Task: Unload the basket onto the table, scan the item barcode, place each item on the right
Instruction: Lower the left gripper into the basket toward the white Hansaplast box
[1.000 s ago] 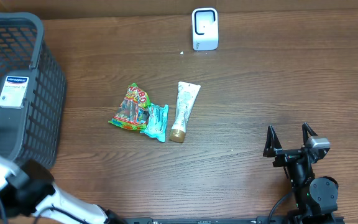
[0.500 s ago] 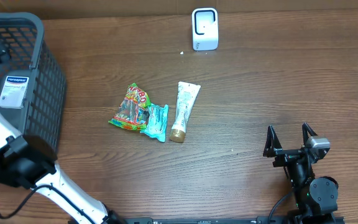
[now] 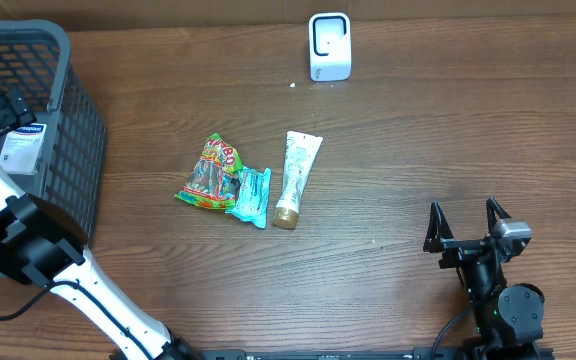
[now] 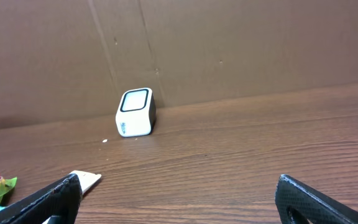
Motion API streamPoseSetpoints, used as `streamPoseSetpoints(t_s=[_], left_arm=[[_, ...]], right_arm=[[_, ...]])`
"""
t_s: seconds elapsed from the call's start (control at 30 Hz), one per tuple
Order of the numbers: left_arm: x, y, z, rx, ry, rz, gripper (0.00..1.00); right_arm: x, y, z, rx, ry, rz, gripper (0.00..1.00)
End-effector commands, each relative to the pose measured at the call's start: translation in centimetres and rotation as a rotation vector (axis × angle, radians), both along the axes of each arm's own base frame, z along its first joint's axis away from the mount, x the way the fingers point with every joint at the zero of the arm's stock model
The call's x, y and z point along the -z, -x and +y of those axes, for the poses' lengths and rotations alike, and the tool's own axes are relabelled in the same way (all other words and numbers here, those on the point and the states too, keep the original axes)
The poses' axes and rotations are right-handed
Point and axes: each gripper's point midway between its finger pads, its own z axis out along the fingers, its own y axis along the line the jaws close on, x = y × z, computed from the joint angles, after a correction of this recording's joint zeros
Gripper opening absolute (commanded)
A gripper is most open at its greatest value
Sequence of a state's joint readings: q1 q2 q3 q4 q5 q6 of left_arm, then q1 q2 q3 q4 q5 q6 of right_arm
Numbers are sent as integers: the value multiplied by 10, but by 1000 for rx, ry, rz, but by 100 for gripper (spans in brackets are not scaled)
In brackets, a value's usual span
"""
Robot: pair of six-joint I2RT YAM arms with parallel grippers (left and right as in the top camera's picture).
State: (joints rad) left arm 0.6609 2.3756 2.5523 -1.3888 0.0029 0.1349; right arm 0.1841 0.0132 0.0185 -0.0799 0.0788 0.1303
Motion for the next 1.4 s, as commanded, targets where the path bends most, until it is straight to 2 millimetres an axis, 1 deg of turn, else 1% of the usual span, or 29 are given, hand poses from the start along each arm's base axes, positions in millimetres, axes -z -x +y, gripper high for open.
streamPoseSetpoints(t_s=[0.0,0.1,0.27,0.37,0.43,0.57,0.63,0.73,0.8,0.9,0.93,1.0,1.03,1.13,1.2,1.23,1.27,1.33,1.37], left_arm=[[29,2,2,17,26,66,100],[46,5,0,35,51,108,98],[63,8,-3,43,80,147,93],[64,8,-3,42,82,147,89],[61,7,-6,42,92,141,87],[52,18,-17,-14,128,161,84],[44,25,-22,-40,144,170,83],[25,31,-37,-43,188,149,80],[8,35,-48,-33,211,124,78],[-22,44,-69,-14,247,90,72],[-34,43,-74,-4,246,56,68],[-60,42,-86,27,247,-15,68],[-74,43,-91,36,236,-46,68],[-107,50,-105,61,185,-103,69],[-117,58,-113,83,164,-105,69],[-117,63,-116,86,161,-92,70],[-113,71,-118,76,158,-62,69],[-99,88,-121,61,176,-2,65],[-94,93,-122,66,190,11,62]], right_arm=[[2,0,0,3,4,-2,100],[2,0,0,3,4,-2,100],[2,0,0,3,4,-3,100],[2,0,0,3,4,-2,100],[2,0,0,3,4,-2,100],[2,0,0,3,4,-2,100],[2,0,0,2,4,-2,100],[2,0,0,3,4,-2,100],[2,0,0,3,4,-3,100],[2,0,0,3,4,-2,100],[2,0,0,3,4,-2,100],[2,0,0,3,4,-2,100],[2,0,0,3,4,-2,100],[2,0,0,3,4,-2,100],[2,0,0,3,4,-2,100],[2,0,0,3,4,-2,100],[2,0,0,3,4,-2,100],[2,0,0,3,4,-2,100],[2,0,0,3,4,-2,100]])
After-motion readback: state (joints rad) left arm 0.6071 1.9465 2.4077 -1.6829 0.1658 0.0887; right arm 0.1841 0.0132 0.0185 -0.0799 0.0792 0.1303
